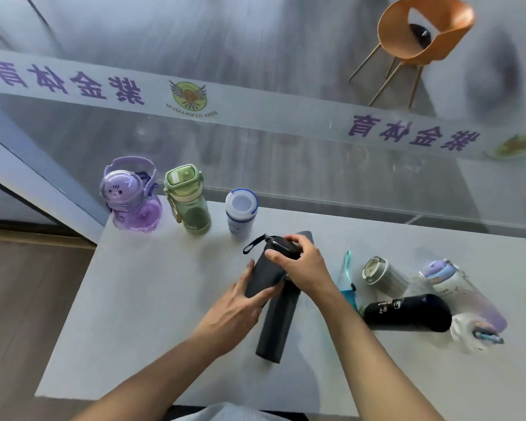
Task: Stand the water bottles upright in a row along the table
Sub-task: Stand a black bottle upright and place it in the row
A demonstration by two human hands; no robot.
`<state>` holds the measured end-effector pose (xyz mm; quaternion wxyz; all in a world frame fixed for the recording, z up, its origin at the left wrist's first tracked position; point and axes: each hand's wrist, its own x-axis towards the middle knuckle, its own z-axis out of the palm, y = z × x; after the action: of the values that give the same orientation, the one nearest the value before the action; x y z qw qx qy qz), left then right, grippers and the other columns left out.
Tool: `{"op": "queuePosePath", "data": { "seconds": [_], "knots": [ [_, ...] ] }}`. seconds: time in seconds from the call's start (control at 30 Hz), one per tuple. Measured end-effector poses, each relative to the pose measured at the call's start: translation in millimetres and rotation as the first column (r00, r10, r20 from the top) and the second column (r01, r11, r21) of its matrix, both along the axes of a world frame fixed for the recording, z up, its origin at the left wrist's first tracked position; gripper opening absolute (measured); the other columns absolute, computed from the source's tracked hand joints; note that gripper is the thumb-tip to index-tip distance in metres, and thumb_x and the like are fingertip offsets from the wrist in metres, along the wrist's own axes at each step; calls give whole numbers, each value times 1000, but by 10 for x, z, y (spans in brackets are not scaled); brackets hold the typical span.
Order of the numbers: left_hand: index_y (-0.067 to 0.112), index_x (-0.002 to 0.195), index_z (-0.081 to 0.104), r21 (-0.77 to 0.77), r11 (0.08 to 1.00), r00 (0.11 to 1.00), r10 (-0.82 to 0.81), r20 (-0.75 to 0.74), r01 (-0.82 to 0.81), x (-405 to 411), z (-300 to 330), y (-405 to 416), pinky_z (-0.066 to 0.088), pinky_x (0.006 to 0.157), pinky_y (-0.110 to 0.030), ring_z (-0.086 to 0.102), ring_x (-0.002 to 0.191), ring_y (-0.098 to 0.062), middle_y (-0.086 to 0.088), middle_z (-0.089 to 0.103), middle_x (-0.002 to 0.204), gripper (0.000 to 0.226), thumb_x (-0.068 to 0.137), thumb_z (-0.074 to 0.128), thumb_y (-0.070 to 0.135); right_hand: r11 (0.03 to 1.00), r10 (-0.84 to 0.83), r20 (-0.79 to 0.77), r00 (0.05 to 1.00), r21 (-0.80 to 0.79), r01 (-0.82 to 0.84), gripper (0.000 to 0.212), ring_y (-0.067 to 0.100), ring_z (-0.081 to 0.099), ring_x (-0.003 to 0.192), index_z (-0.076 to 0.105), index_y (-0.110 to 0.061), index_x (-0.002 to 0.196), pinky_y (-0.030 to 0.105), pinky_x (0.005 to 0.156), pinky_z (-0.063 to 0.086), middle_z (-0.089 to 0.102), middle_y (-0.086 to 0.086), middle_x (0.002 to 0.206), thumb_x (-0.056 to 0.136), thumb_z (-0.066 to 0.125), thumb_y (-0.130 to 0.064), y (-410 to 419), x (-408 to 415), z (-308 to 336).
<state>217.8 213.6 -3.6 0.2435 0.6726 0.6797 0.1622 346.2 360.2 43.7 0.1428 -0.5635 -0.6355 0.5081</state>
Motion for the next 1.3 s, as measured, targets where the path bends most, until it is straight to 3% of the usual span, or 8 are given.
{"op": "queuePosePath", "data": {
  "seconds": [0.17, 0.37, 0.53, 0.67, 0.97, 1.17, 1.3],
  "knots": [
    [56, 148, 8, -81, 989, 993, 119, -29, -121, 400, 54, 337, 43, 103, -43, 41, 132, -35, -6, -10, 165, 66, 98, 45, 34, 992, -15, -85, 996, 124, 26, 63, 9, 65, 102, 60, -26, 123, 28, 92, 54, 68, -9, 111, 69, 89, -40, 522, 343, 114],
    [38, 151, 18, -160, 960, 963, 201, -179, -230, 639, 94, 750, 31, 111, -46, 29, 138, -33, -5, 4, 164, 61, 97, 45, 39, 979, -39, -250, 967, 185, 88, 61, 10, 65, 106, 59, -27, 125, 23, 92, 54, 68, -7, 114, 72, 88, -36, 1026, 609, 218],
    [31, 150, 22, -226, 950, 959, 162, -234, -215, 778, 62, 1228, 28, 112, -50, 25, 141, -34, -7, 12, 163, 63, 94, 49, 42, 967, -89, -301, 950, 201, 155, 62, 6, 63, 109, 54, -27, 128, 23, 95, 54, 63, -13, 115, 76, 86, -33, 1297, 705, 258],
    [29, 149, 21, -250, 949, 957, 127, -261, -194, 821, -70, 1520, 30, 109, -51, 25, 140, -36, -8, 13, 163, 68, 92, 54, 45, 952, -106, -321, 941, 239, 189, 64, 13, 62, 111, 52, -23, 130, 21, 96, 53, 61, -4, 122, 76, 86, -26, 1402, 724, 234],
    [41, 151, -12, -356, 916, 969, 107, -223, -183, 752, -350, 1860, 31, 109, -53, 13, 147, -37, 2, -3, 166, 115, 72, 67, 68, 917, -26, -155, 988, 391, 86, 74, 17, 58, 114, 46, -27, 131, 26, 97, 52, 55, -2, 127, 70, 88, -26, 1495, 751, 137],
    [43, 150, -13, -399, 904, 976, 72, -207, -152, 762, -527, 1604, 25, 113, -50, 9, 149, -36, 2, 5, 166, 111, 74, 65, 64, 923, -10, -51, 999, 383, 29, 76, 18, 56, 114, 47, -21, 135, 34, 101, 51, 55, 0, 128, 71, 88, -29, 1508, 577, 49],
    [44, 150, -15, -392, 912, 972, 28, -235, -121, 828, -578, 1479, 21, 114, -52, 3, 149, -39, 0, -9, 166, 110, 76, 64, 64, 909, 61, 19, 998, 413, -64, 71, 13, 49, 105, 52, -20, 133, 24, 96, 44, 49, -2, 117, 72, 88, -28, 1498, 406, 34]
  ]
}}
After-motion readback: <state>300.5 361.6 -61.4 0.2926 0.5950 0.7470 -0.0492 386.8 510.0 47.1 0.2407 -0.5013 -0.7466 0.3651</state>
